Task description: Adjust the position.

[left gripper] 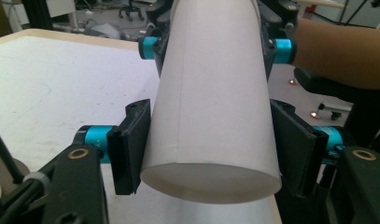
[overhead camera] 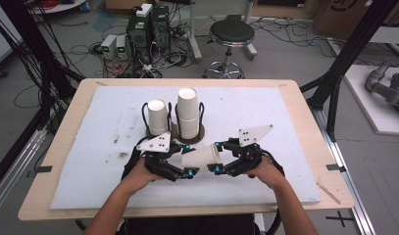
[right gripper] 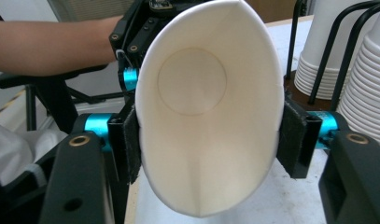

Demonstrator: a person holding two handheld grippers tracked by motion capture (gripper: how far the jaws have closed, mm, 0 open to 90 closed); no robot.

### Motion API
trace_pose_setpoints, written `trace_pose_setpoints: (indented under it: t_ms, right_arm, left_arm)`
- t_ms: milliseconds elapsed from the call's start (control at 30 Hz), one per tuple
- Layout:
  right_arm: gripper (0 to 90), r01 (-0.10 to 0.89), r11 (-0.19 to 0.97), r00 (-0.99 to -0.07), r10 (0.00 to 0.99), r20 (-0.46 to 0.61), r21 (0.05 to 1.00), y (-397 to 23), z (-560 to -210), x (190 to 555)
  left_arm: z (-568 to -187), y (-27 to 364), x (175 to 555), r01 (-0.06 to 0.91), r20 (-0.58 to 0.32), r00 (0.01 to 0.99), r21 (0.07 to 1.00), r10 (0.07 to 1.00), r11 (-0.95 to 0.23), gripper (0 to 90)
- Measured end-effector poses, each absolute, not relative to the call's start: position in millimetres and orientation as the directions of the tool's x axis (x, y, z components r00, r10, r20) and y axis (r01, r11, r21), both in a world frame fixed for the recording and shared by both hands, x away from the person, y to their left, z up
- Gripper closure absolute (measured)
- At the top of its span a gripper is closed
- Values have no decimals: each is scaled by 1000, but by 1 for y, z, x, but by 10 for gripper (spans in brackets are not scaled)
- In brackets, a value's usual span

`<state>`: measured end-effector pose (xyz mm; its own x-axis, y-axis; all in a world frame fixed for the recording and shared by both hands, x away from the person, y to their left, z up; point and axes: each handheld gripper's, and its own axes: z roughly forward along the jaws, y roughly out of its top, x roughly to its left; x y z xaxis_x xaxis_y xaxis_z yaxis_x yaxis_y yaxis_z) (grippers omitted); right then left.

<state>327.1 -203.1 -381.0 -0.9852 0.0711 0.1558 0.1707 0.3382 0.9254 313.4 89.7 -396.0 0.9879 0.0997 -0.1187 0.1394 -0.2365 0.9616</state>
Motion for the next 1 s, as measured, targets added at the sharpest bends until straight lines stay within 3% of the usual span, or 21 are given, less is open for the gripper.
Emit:
trace_pose_setpoints:
  t_ms: [67, 133, 233, 400, 567, 667, 1000]
  right_arm:
    - [287, 183, 309, -983, 81, 166, 933, -203, -381, 327]
    - [162, 215, 264, -975, 108, 193, 940, -203, -381, 326]
    - [161, 262, 234, -964, 112, 242, 936, -204, -382, 327]
    - [302, 239, 200, -970, 89, 225, 950, -204, -384, 327]
    - [357, 221, 224, -975, 84, 207, 949, -204, -381, 327]
    - [360, 215, 249, -975, 104, 195, 944, -205, -378, 327]
    - [363, 224, 297, -972, 142, 189, 928, -205, -375, 328]
  left_arm:
    - [-395, 90, 313, 139, -119, 988, 966, 101, -216, 362]
    - [-395, 91, 313, 140, -122, 987, 969, 100, -202, 362]
    - [-393, 93, 314, 143, -128, 987, 977, 97, -160, 362]
    - [-397, 92, 314, 155, -138, 985, 973, 105, -172, 363]
    - [-401, 86, 312, 169, -140, 980, 961, 144, -219, 331]
    - [-400, 87, 312, 165, -123, 974, 960, 188, -228, 270]
    - [-396, 90, 311, 155, -113, 975, 964, 194, -215, 262]
